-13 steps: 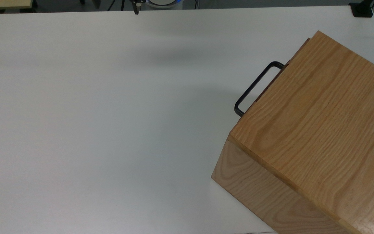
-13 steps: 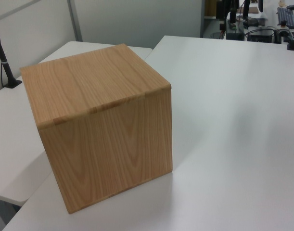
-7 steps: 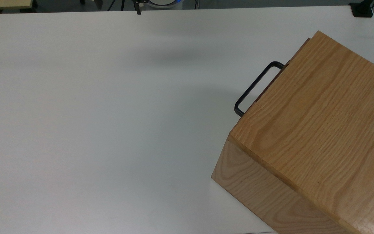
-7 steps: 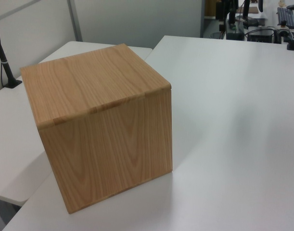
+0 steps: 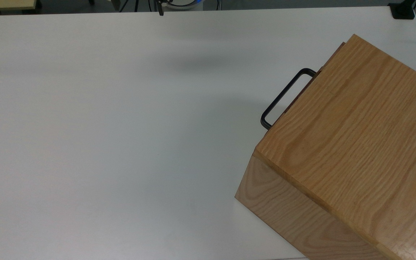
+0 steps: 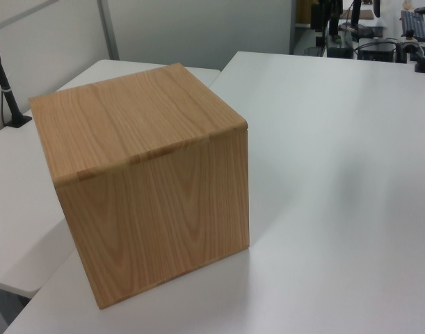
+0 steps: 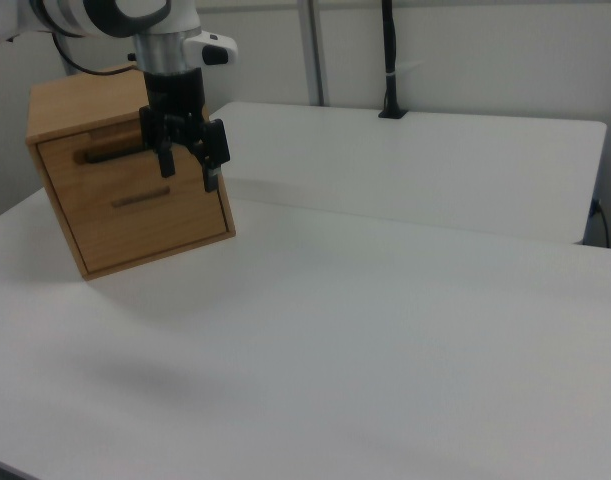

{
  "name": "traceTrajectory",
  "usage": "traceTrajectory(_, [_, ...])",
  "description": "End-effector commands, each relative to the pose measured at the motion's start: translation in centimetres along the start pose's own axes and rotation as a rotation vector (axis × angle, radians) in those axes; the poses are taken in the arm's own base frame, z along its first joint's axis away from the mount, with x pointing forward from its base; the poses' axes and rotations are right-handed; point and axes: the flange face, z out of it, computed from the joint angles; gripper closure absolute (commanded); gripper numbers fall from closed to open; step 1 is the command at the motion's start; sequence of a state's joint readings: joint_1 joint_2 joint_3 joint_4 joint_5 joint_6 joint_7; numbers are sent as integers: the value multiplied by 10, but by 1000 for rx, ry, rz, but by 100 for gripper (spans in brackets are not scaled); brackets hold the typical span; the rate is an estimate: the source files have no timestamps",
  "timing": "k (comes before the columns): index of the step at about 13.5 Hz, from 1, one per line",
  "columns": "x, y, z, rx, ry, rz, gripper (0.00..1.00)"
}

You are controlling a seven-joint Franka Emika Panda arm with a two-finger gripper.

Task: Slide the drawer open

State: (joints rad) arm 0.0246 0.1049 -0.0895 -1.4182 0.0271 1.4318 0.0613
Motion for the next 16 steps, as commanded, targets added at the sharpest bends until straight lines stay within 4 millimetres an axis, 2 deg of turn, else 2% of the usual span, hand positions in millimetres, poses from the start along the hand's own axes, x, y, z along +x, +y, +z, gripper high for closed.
traceTrajectory(1, [-7, -12, -5, -8, 19, -28, 0])
traceTrajectory(12, [-5, -12, -1, -3, 40, -25, 0])
traceTrajectory(15, [-2, -15, 2, 3, 63, -13, 0])
traceTrajectory(16, [-1, -23, 3, 3, 70, 5, 0])
